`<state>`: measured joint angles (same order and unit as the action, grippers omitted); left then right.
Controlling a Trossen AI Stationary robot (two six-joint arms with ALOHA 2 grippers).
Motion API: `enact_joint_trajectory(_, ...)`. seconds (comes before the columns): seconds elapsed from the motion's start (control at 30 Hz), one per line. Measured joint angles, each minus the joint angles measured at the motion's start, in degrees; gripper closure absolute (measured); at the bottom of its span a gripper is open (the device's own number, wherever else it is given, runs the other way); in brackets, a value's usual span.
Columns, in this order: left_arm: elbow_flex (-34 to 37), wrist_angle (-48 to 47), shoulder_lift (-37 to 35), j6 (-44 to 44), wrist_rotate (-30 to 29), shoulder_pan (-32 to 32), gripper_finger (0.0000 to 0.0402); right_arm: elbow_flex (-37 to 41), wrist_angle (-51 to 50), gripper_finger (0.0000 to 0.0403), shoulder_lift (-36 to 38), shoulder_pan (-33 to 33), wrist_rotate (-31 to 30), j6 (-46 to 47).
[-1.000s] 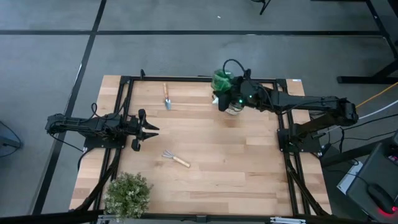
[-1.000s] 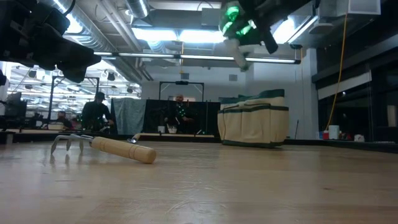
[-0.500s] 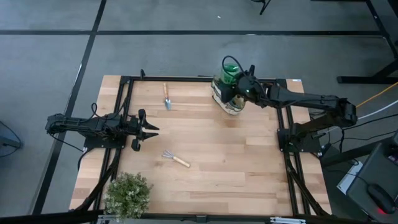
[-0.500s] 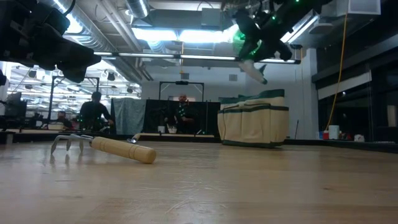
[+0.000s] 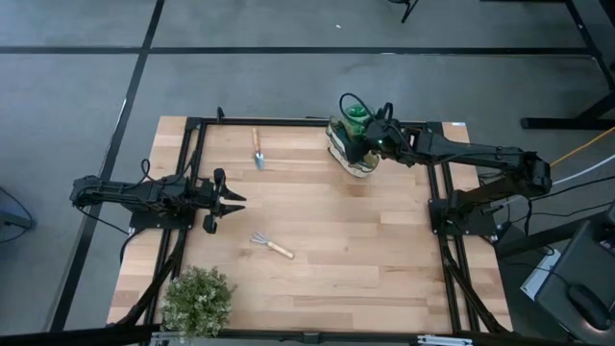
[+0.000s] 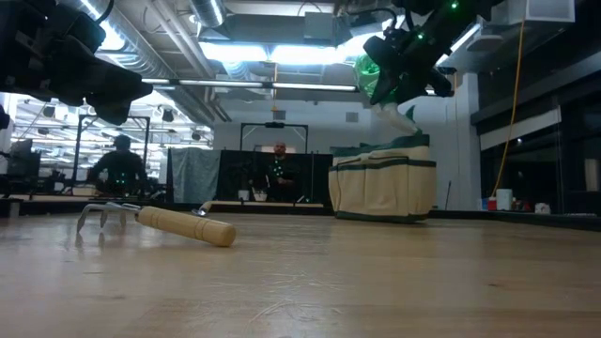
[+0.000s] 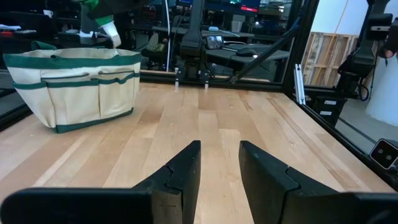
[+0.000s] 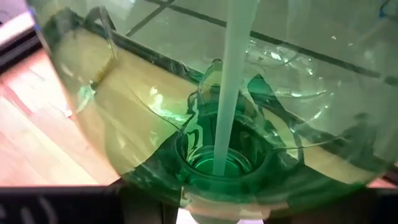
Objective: Pick & Place Garden tools in Gardening bag
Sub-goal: Put the spray bottle into the white bag
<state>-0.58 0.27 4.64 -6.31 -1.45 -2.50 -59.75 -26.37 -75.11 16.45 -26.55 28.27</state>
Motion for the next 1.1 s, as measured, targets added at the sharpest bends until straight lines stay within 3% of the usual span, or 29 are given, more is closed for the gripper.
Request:
enact_joint_trajectory(0.17, 0.00, 0.00, 0.00, 0.00, 0.00, -0.01, 0.0296, 0.00, -1.95, 0.0244, 0.00, 0.00, 0.52, -0.64)
enact_joint_trajectory(0.43, 0.00, 0.00, 0.00, 0.00, 0.00, -0.02, 0.0296, 0.00, -1.73, 0.0244, 0.00, 0.02, 7.56, -0.66)
enact_joint_trajectory(0.7, -0.01, 0.00, 0.00, 0.00, 0.00, -0.01, 0.0296, 0.00, -1.70, 0.0244, -1.06, 1.16, 3.01, 3.33)
enact_joint_trajectory(0.97, -0.01, 0.00, 0.00, 0.00, 0.00, -0.01, 0.0296, 0.00, -1.51, 0.0244, -6.55, 2.64, 2.34, 7.36)
enact_joint_trajectory(1.1, -0.02, 0.00, 0.00, 0.00, 0.00, 0.00, 0.0296, 0.02, 0.11, 0.0244, -7.58, 2.69, -1.96, 7.50)
